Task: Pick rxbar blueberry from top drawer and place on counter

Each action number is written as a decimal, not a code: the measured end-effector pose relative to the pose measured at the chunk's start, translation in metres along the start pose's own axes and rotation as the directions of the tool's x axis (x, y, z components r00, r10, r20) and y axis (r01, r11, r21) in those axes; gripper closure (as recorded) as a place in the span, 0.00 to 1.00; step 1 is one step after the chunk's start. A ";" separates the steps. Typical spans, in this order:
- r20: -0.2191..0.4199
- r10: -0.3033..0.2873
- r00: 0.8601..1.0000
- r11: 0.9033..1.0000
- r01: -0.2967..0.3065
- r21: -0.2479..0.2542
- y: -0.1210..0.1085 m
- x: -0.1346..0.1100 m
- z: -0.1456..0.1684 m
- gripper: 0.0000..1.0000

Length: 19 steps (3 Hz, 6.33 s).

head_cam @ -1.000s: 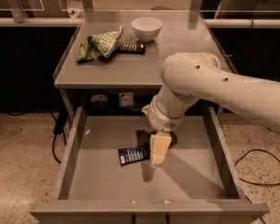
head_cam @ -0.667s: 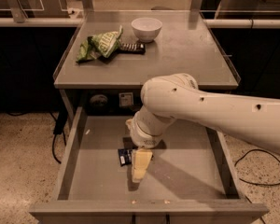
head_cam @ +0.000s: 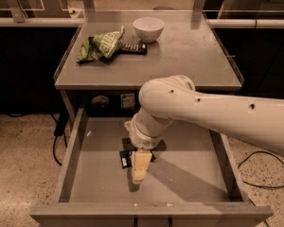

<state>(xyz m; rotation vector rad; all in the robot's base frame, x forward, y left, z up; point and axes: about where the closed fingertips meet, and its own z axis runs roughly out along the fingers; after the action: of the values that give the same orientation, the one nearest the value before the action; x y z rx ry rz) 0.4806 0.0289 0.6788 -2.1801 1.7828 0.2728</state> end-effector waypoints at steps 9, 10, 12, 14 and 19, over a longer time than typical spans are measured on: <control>0.027 -0.036 0.999 0.997 0.037 -0.061 -0.014 0.067 0.079 1.00; 0.027 -0.036 0.999 0.997 0.037 -0.061 -0.015 0.063 0.070 1.00; -0.016 -0.059 0.998 0.998 0.059 -0.018 -0.013 0.057 0.013 1.00; -0.089 -0.067 0.994 0.995 0.073 0.068 -0.017 0.048 -0.096 1.00; -0.181 -0.074 0.981 0.969 0.113 0.218 -0.098 0.062 -0.303 1.00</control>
Offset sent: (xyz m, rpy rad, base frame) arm 0.0499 -0.0114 -0.0729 0.0068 0.0295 0.0999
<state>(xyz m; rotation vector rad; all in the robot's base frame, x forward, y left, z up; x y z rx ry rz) 0.5743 -0.1181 0.9521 -2.1685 1.6952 -0.1396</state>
